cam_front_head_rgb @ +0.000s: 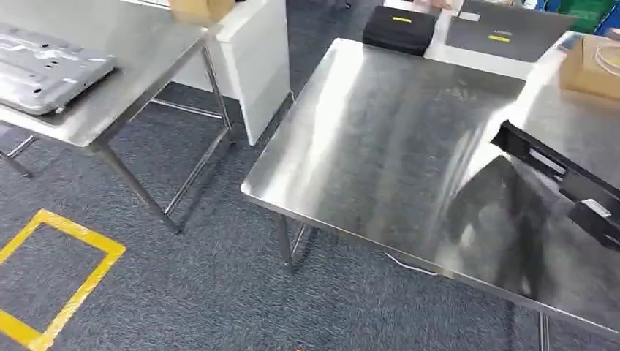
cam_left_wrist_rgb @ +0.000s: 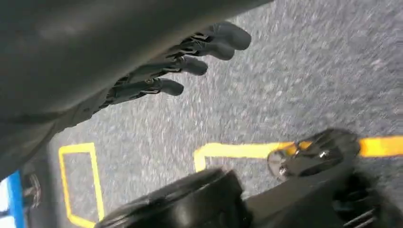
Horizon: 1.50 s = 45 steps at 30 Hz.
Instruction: Take the parts from the cabinet and place them on the table.
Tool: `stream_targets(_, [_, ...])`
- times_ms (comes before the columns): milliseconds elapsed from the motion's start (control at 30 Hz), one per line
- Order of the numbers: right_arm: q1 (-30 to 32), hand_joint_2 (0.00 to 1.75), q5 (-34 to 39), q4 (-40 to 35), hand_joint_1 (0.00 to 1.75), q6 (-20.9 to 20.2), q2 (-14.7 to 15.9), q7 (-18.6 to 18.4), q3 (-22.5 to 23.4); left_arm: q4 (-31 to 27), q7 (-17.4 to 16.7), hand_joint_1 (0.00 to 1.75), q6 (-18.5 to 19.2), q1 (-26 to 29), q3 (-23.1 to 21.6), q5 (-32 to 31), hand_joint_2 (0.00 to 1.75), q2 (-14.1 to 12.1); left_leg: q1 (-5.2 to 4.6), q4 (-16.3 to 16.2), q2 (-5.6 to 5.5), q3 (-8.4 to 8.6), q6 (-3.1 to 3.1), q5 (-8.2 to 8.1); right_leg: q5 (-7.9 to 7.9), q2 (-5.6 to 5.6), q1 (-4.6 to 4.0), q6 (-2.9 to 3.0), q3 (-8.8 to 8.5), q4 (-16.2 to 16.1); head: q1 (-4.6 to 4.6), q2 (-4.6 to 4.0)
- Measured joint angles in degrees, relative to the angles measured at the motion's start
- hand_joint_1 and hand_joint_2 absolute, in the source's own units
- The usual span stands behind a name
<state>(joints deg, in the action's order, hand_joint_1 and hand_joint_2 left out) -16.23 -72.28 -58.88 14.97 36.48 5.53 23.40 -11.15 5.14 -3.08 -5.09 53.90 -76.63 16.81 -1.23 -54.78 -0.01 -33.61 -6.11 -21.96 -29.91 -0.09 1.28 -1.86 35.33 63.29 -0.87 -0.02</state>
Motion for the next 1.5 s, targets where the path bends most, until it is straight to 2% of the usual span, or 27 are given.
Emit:
stream_targets(33, [0.6,1.75,-0.5,0.4,1.75,0.4,0.0,0.0,0.6,0.0,0.1,0.0,0.1,0.0,-0.2,0.0,0.0,0.0,0.0,0.0,-0.05,0.07,-0.05,-0.15,-1.77,0.03,0.09,0.04,2.82,4.7,0.09,0.0])
stream_targets(67, [1.2,1.75,-1.3,0.7,1.75,0.5,0.0,-0.2,1.2,0.0,0.1,0.0,0.3,0.0,-0.3,0.0,0.0,0.0,-0.01,0.0,-0.17,0.05,-0.01,-0.26,-2.83,0.03,0.34,-0.24,5.26,8.4,-0.02,0.0])
stream_targets(100, [1.6,1.75,-2.2,1.0,1.75,0.5,-0.1,-0.4,1.5,0.0,0.1,0.0,0.6,0.1,-0.4,0.0,0.0,0.0,-0.01,-0.1,-0.24,0.05,0.11,-0.34,-2.69,0.02,0.43,-0.87,6.43,9.9,0.11,0.0])
stream_targets(133, [1.7,1.75,-2.8,1.4,1.75,0.5,-0.1,-0.5,1.9,0.0,0.2,0.0,1.0,0.2,-0.4,0.2,0.0,0.0,-0.01,-0.2,-0.25,0.08,0.26,-0.44,-1.34,0.01,0.74,-1.77,5.95,8.1,0.06,0.0])
stream_targets(167, [1.4,1.75,-3.4,1.8,1.75,0.5,0.0,-0.4,2.3,0.0,0.3,0.0,1.3,0.1,-0.4,0.6,0.0,0.0,0.05,-0.4,-0.26,0.06,0.55,-0.65,0.83,-0.02,1.22,-2.86,4.07,3.7,0.09,0.0])
stream_targets(200, [0.7,1.75,-3.6,2.4,1.75,0.5,0.0,0.0,2.6,0.0,0.6,0.0,1.4,0.1,-0.4,0.8,0.0,0.0,0.21,-1.0,-0.26,-0.01,1.1,-1.05,3.24,-0.09,1.79,-3.88,1.02,-2.3,0.09,0.0])
stream_targets(233, [0.0,1.75,-3.6,3.1,1.75,0.3,0.0,0.6,2.8,0.0,0.8,0.0,1.6,0.1,-0.4,1.0,0.0,0.0,0.3,-2.0,-0.23,-0.24,1.78,-1.6,4.68,-0.42,2.4,-4.54,-1.6,-7.2,0.15,0.0])
stream_targets(267, [-1.0,1.75,-3.6,4.0,1.75,0.0,-0.3,1.0,2.7,0.0,0.9,0.0,1.6,0.1,-0.3,1.2,0.0,0.0,-0.3,-2.5,-0.14,-0.7,2.49,-2.23,4.61,-0.47,1.48,-4.13,-1.84,-6.3,0.28,0.0])
stream_targets(300, [-1.1,1.75,-3.6,4.3,1.75,-0.1,0.0,1.2,2.8,0.0,1.1,0.0,1.7,0.0,-0.4,1.3,0.0,0.0,-0.14,-3.4,-0.11,-0.82,2.59,-2.89,4.76,-0.09,1.61,-2.48,-1.69,-6.6,0.11,0.0])
stream_targets(333, [-1.3,1.75,-3.7,4.8,1.75,-0.3,-0.1,1.2,2.8,0.0,1.1,0.0,1.7,0.0,-0.4,1.3,0.0,0.0,-0.17,-3.4,-0.07,-0.73,2.67,-2.88,4.61,-0.07,1.56,-1.95,-1.61,-6.4,-0.09,0.0])
stream_targets(400, [-2.5,1.75,-3.7,5.9,1.75,-1.1,-0.2,1.6,2.8,0.0,1.1,0.0,2.0,0.0,-0.3,1.3,0.0,-0.1,-0.05,-3.4,0.08,-0.71,2.73,-2.96,4.64,-0.05,1.61,-1.27,-1.54,-6.1,-0.22,0.0])
stream_targets(500, [-5.0,1.75,-4.4,8.2,1.75,-1.7,0.0,0.8,2.6,0.0,1.0,0.0,2.3,0.0,-0.4,1.5,0.0,-0.1,-0.08,-3.3,0.1,-0.52,2.63,-2.89,4.64,0.12,1.58,-1.31,-1.58,-6.1,-0.2,0.0])
stream_targets(667, [-8.4,1.75,-4.4,12.5,1.75,-1.4,1.5,1.4,1.8,0.0,1.0,0.0,2.2,0.0,-0.3,1.8,0.0,-0.1,-0.01,-3.2,0.08,-0.55,1.37,-2.57,4.62,0.08,1.24,-1.27,-1.56,-6.1,-0.18,0.0])
stream_targets(767, [-9.2,1.75,-4.5,13.8,1.75,-1.1,2.1,1.5,1.3,0.0,1.0,0.0,2.2,0.0,-0.4,1.8,0.0,-0.1,0.14,-3.2,0.08,-0.6,1.02,-2.73,4.58,0.02,1.01,-1.19,-1.57,-6.1,-0.18,0.0])
stream_targets(933, [-9.8,1.75,-4.7,15.3,1.75,-0.1,3.3,0.9,0.8,0.0,1.1,0.0,1.9,0.0,-0.4,1.1,0.0,-0.1,0.12,-3.1,0.06,-0.65,1.11,-2.73,4.57,0.0,0.86,-1.18,-1.56,-6.1,-0.15,0.0])
stream_targets(1067, [-9.7,1.75,-3.8,16.1,1.75,1.8,4.3,1.4,0.7,0.0,1.1,0.0,1.9,0.0,-0.5,0.8,0.0,-0.1,0.06,-3.1,0.06,-0.65,2.05,-2.68,4.56,-0.03,0.86,-1.17,-1.54,-6.1,-0.18,0.0])
stream_targets(1133, [-9.7,1.75,-3.6,16.2,1.75,2.5,4.7,1.7,0.7,0.0,1.1,0.0,1.9,0.0,-0.5,0.8,0.0,0.0,-0.02,-3.1,0.07,-0.65,2.29,-2.69,4.56,-0.03,0.86,-1.17,-1.54,-6.1,-0.18,0.0])
stream_targets(1233, [-9.6,1.75,-3.6,16.4,1.75,2.7,5.2,1.9,0.7,0.0,1.0,0.0,2.7,0.0,-0.5,0.7,0.0,0.0,-0.24,-3.1,0.07,-0.64,2.29,-2.7,4.56,-0.05,0.88,-1.18,-1.54,-6.1,-0.15,0.0])
stream_targets(1267, [-9.6,1.75,-3.7,16.4,0.0,3.1,5.3,1.9,0.8,0.0,0.9,0.0,3.0,0.0,-0.5,0.7,1.75,0.0,-0.29,-3.1,0.07,-0.66,2.29,-2.7,4.56,-0.08,0.88,-1.18,-1.54,-6.1,-0.17,0.0])
stream_targets(1400, [-9.8,1.75,-4.7,16.4,0.0,6.3,5.3,1.9,0.7,0.0,0.3,0.0,2.6,0.0,-0.5,0.4,1.75,0.0,-0.58,-3.1,0.07,-0.68,2.28,-2.7,4.56,-0.11,0.88,-1.19,-1.57,-6.1,-0.13,0.0])
stream_targets(1500, [-10.0,1.75,-5.9,16.0,0.0,10.6,5.0,1.8,0.6,0.0,-0.1,0.0,1.9,0.0,-0.7,-0.2,1.75,-0.1,-0.83,-3.1,0.06,-0.69,2.27,-2.69,4.57,-0.14,0.88,-1.22,-1.56,-6.2,-0.15,0.0])
